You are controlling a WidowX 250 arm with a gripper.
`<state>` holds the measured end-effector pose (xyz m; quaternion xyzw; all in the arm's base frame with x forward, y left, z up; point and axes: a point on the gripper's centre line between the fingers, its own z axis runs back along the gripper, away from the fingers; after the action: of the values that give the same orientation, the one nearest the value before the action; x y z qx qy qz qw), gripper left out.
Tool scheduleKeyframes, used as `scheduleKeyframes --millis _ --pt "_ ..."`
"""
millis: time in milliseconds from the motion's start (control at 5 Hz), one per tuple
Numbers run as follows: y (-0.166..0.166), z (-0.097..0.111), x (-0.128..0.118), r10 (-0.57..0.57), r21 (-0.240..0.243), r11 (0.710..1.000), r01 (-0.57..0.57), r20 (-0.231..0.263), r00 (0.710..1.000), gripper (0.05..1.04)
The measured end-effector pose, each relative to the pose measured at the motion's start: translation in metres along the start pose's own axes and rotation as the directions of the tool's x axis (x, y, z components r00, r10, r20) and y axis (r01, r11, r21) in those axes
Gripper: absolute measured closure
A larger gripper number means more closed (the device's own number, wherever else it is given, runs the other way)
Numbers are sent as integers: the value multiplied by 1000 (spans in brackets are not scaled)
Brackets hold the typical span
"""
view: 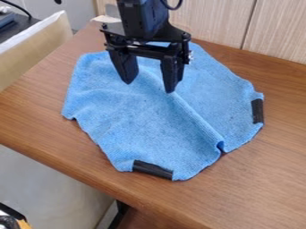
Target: Fold cloth right to left
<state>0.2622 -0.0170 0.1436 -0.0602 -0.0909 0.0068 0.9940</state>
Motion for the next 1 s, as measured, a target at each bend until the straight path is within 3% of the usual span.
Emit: scheduleKeyframes --millis 200,400,600,1000 --pt "0 -6 -2 11 0 1000 -11 -25 1000 83" --pt "-25 -24 12 12 19 1000 -11 -59 998 83" --pt "-47 -31 30 64 76 995 -60 -51 997 83" --pt "-99 -58 69 78 108 991 -78 10 997 83"
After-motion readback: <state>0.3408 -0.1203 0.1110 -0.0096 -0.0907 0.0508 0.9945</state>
